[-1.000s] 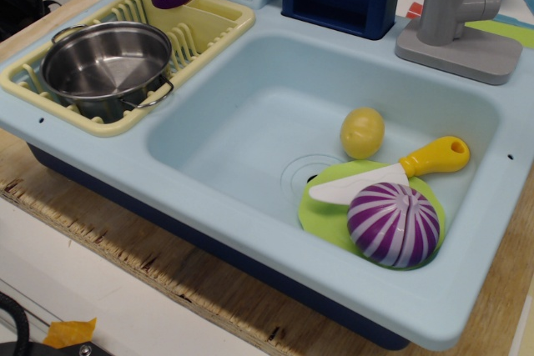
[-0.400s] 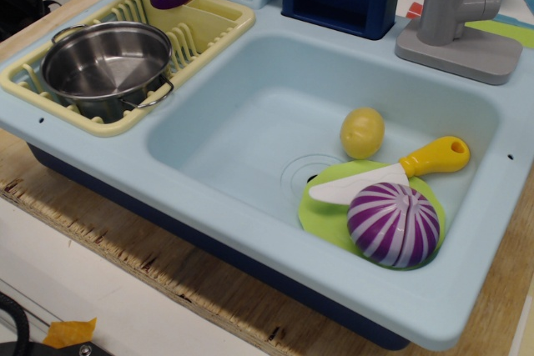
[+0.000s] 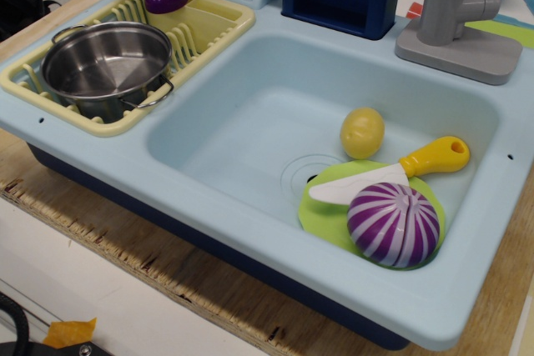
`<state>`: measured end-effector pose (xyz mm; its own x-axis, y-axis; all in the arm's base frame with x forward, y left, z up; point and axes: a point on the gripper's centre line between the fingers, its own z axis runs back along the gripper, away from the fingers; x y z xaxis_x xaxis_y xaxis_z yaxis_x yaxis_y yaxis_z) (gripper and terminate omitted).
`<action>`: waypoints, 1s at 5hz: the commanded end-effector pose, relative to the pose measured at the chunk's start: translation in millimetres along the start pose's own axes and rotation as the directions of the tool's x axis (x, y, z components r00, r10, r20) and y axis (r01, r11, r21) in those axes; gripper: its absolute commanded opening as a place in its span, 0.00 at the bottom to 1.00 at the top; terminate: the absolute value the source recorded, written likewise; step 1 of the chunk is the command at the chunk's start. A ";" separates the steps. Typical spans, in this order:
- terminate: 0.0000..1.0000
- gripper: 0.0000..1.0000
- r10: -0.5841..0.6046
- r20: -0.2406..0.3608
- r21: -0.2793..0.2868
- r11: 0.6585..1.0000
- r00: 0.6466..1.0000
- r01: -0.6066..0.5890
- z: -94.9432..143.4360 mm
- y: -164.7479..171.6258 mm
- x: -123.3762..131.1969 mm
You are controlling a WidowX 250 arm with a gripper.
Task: Put eggplant into pot or pan
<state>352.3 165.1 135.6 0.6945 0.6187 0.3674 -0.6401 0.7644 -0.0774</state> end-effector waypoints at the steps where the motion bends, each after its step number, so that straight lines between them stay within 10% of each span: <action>1: 0.00 0.00 0.007 0.015 -0.006 1.000 1.000 -0.006 16.4 -5.0 1.3; 5: 0.00 0.00 0.150 0.001 0.085 0.985 0.989 -0.149 57.6 18.0 -22.3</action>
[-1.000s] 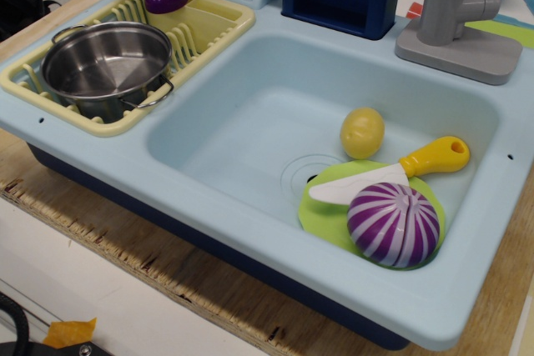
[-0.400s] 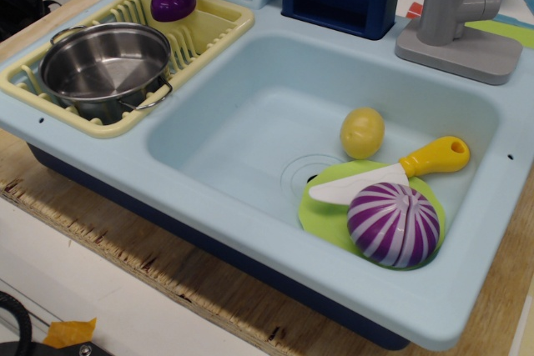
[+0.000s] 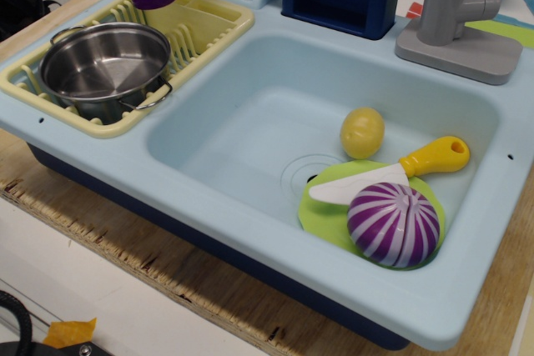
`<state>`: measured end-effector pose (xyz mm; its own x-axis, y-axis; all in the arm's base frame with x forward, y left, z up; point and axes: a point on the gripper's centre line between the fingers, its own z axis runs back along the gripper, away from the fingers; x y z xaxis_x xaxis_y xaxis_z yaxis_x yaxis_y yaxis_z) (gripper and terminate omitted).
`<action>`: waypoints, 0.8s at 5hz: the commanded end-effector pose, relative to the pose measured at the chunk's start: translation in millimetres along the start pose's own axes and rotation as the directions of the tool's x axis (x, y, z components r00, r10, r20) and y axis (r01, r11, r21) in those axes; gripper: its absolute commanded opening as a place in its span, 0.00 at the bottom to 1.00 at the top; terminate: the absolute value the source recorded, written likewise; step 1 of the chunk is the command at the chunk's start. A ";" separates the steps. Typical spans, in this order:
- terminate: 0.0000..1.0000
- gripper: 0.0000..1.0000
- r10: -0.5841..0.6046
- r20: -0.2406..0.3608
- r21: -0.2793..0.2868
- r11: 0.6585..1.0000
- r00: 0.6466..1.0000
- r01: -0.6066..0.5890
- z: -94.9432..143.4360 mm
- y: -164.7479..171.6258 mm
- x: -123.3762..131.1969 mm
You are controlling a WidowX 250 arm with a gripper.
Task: Put eggplant into pot or pan
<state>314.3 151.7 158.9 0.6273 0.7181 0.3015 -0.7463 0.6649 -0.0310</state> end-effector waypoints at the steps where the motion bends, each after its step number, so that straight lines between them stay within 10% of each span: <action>1: 0.00 0.00 0.098 0.042 0.021 0.995 0.994 -0.099 24.8 27.2 -12.5; 3: 0.00 0.00 0.206 -0.019 0.055 0.977 0.978 -0.205 13.8 57.9 -41.0; 4: 0.00 1.00 0.211 -0.032 0.055 0.976 0.977 -0.209 14.0 58.1 -47.1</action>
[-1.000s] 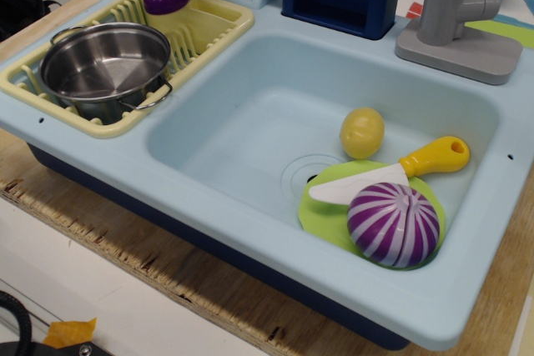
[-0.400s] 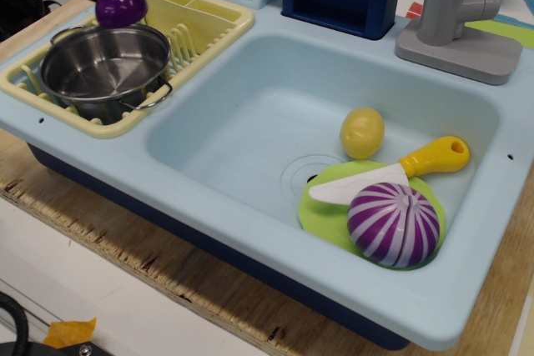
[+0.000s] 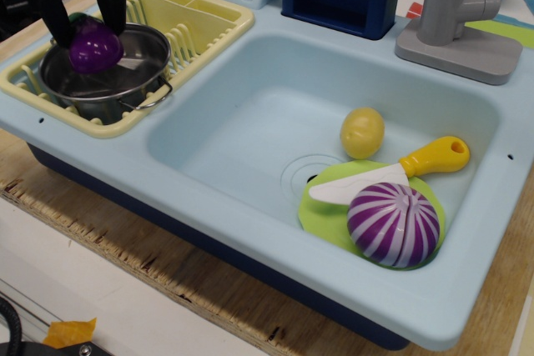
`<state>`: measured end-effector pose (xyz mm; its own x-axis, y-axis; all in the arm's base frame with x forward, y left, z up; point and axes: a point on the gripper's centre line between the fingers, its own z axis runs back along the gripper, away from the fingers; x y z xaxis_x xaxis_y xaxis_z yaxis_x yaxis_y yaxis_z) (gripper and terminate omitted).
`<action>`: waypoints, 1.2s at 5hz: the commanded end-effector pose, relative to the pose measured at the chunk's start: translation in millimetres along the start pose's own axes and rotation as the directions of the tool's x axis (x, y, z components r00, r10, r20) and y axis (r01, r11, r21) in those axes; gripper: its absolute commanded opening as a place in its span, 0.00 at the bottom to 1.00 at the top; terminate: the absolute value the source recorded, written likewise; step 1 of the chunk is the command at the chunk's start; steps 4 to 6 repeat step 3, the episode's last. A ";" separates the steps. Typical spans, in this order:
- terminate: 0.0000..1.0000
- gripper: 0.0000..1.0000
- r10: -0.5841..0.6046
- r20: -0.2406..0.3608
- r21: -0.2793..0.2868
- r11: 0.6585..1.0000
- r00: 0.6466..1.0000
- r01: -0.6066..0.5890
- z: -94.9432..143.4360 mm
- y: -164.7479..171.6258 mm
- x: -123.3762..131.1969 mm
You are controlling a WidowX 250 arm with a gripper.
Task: Put eggplant into pot or pan
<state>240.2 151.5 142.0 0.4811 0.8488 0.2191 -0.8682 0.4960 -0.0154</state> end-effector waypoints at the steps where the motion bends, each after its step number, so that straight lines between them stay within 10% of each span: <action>1: 0.00 1.00 -0.006 0.044 -0.059 0.998 0.999 0.009 18.5 -2.2 0.3; 2: 0.00 1.00 -0.006 0.044 -0.059 0.998 0.999 0.009 18.5 -2.2 0.3; 3: 1.00 1.00 -0.006 0.044 -0.059 0.998 0.999 0.009 18.5 -2.2 0.3; 6: 1.00 1.00 -0.006 0.044 -0.059 0.998 0.999 0.009 18.5 -2.2 0.3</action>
